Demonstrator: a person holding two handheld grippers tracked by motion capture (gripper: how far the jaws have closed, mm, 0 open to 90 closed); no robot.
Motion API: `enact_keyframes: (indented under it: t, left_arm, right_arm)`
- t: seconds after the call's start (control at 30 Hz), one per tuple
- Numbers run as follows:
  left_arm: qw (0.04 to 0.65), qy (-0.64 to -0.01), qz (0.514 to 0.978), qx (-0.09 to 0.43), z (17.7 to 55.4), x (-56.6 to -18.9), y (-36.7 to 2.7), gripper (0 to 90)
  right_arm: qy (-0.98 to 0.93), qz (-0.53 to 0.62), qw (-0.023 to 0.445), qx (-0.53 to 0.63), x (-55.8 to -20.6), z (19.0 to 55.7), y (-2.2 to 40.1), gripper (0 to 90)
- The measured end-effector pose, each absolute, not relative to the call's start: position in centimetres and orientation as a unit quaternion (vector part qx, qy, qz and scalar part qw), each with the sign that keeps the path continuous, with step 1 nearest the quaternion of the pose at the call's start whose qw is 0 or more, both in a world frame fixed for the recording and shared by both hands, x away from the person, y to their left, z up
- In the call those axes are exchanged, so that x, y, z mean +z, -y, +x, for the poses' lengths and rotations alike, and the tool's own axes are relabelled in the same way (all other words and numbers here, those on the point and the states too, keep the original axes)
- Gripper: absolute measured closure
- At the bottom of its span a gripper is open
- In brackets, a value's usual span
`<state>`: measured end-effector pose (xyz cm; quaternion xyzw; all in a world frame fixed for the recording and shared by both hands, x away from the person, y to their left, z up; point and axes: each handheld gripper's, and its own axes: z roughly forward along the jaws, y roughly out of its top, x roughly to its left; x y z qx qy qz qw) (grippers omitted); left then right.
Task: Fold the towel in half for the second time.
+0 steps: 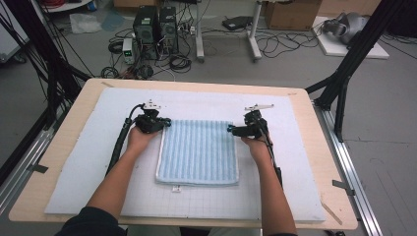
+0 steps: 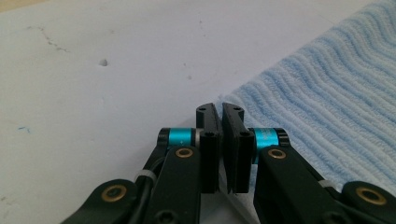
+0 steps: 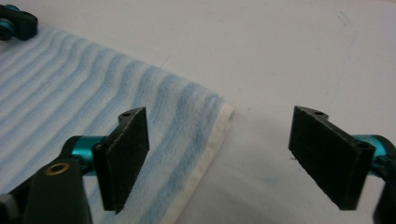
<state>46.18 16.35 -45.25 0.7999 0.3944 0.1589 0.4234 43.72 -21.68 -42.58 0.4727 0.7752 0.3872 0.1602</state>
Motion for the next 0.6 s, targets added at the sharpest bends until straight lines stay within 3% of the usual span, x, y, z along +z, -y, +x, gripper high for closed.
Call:
enact_keyframes:
  t: [0.17,0.4,0.5,0.6]
  left_arm:
    - [0.421,-0.392,0.801,0.163,46.1,-45.2,-16.3,85.1]
    - [0.420,-0.391,0.802,0.166,46.1,-45.2,-16.2,85.0]
    - [0.420,-0.390,0.802,0.167,46.0,-45.2,-16.2,85.0]
    - [0.417,-0.388,0.804,0.170,46.0,-45.2,-16.2,85.1]
  right_arm:
    - [-0.778,0.479,0.159,0.375,-42.7,45.2,19.8,32.3]
    - [-0.794,0.479,0.153,0.340,-43.8,46.4,18.7,56.2]
    - [-0.798,0.476,0.151,0.338,-43.9,46.4,18.5,61.1]
    - [-0.806,0.461,0.142,0.344,-43.9,46.3,18.3,77.6]
